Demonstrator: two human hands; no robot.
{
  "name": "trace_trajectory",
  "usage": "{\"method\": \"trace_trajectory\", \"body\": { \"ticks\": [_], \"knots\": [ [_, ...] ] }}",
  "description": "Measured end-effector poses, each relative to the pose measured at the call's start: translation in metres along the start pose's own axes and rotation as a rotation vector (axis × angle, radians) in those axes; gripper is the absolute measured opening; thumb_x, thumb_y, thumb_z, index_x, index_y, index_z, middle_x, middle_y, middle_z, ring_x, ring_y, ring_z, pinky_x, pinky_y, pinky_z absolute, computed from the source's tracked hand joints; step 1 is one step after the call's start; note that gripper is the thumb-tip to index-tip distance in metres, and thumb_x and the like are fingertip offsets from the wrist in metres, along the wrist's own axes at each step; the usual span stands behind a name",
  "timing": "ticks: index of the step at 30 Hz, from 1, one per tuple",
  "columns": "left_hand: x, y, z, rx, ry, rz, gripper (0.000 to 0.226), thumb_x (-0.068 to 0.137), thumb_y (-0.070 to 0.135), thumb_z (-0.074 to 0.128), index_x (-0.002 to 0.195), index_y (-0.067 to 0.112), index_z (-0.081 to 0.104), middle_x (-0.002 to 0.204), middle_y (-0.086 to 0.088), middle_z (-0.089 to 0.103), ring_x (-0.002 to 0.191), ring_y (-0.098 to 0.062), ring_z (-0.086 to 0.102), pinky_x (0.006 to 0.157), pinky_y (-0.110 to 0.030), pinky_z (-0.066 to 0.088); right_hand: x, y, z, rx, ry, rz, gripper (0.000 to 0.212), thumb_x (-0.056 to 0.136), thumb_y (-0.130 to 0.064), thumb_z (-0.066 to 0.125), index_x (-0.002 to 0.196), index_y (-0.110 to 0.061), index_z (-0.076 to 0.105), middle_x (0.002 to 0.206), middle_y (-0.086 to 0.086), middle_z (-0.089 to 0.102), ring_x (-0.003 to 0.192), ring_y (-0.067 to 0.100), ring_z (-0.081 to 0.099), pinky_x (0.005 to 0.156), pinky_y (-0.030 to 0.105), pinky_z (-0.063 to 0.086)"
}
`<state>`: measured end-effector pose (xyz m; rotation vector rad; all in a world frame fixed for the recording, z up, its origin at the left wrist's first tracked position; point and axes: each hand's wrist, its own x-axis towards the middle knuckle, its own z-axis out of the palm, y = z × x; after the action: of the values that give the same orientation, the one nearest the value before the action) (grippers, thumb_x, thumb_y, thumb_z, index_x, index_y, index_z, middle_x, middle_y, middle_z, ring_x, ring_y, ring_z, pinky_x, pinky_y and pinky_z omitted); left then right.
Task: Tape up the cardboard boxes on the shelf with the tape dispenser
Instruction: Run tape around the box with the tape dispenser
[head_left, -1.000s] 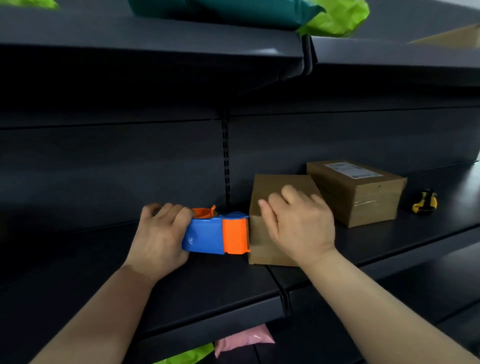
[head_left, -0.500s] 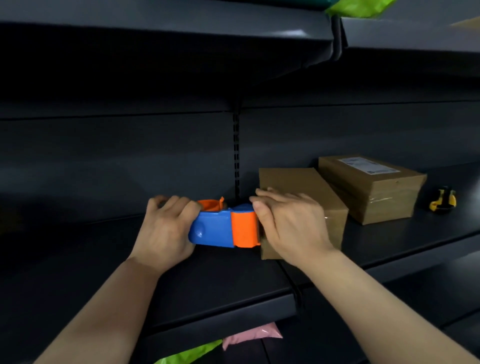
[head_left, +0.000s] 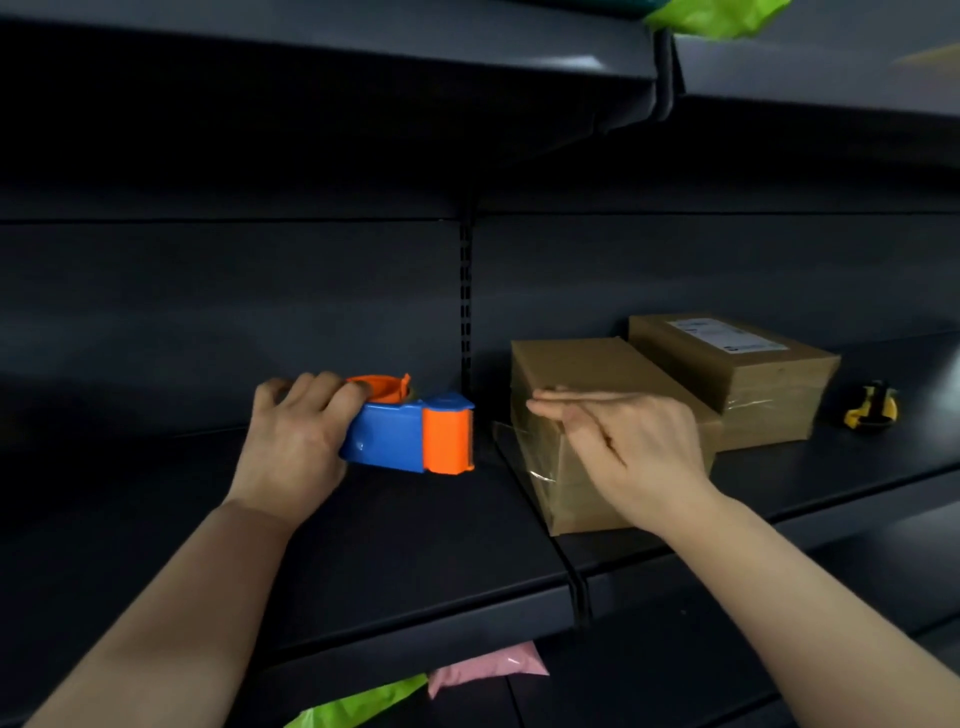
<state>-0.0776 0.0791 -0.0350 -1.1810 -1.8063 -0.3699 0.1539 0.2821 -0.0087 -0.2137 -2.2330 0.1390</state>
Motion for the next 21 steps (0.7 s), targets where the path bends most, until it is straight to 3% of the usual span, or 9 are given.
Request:
{"method": "trace_trajectory", "body": {
  "ticks": [5,9,11,17,21],
  "knots": [
    [0.004,0.007,-0.004,0.039,0.008,-0.016,0.074,0.046,-0.01,0.074,0.11,0.018,0.052,0.09,-0.006,0.057,0.083,-0.032,0.055,0.078,-0.045,0.034,-0.003,0.002,-0.011,-0.11,-0.178,-0.074,0.054,0.082,-0.045,0.037,0.131,-0.037,0.059,0.134,-0.023,0.055,0.122,-0.015,0.037,0.091,0.016,0.04],
    [0.005,0.012,-0.007,0.066,0.009,-0.03,0.077,0.045,-0.011,0.074,0.111,0.019,0.048,0.091,-0.008,0.058,0.083,-0.033,0.056,0.076,-0.044,0.033,-0.004,-0.003,-0.011,-0.164,-0.202,-0.051,0.064,0.078,-0.067,0.043,0.132,-0.037,0.058,0.145,-0.013,0.046,0.122,0.006,0.055,0.1,0.035,0.041],
    [0.004,0.012,-0.008,0.073,0.014,-0.038,0.074,0.047,-0.011,0.073,0.11,0.018,0.049,0.09,-0.008,0.057,0.082,-0.033,0.056,0.075,-0.044,0.033,-0.007,-0.006,-0.004,-0.225,-0.161,-0.017,0.066,0.073,-0.074,0.046,0.127,-0.038,0.061,0.141,-0.006,0.052,0.124,0.01,0.055,0.103,0.039,0.038],
    [0.005,0.019,-0.006,0.085,-0.014,-0.053,0.061,0.05,-0.009,0.073,0.103,0.015,0.056,0.088,-0.007,0.056,0.081,-0.033,0.055,0.073,-0.041,0.031,-0.009,-0.01,0.006,-0.231,-0.037,0.017,0.053,0.067,-0.051,0.068,0.118,-0.037,0.066,0.124,-0.013,0.065,0.118,0.003,0.058,0.095,0.032,0.031],
    [0.005,0.021,-0.008,0.091,-0.038,-0.047,0.061,0.048,-0.008,0.072,0.103,0.015,0.057,0.088,-0.006,0.056,0.082,-0.032,0.054,0.073,-0.041,0.03,-0.012,-0.013,0.008,-0.25,-0.019,0.05,0.058,0.068,-0.052,0.063,0.124,-0.036,0.063,0.123,-0.018,0.065,0.118,0.004,0.058,0.11,0.044,0.02]
  ]
}}
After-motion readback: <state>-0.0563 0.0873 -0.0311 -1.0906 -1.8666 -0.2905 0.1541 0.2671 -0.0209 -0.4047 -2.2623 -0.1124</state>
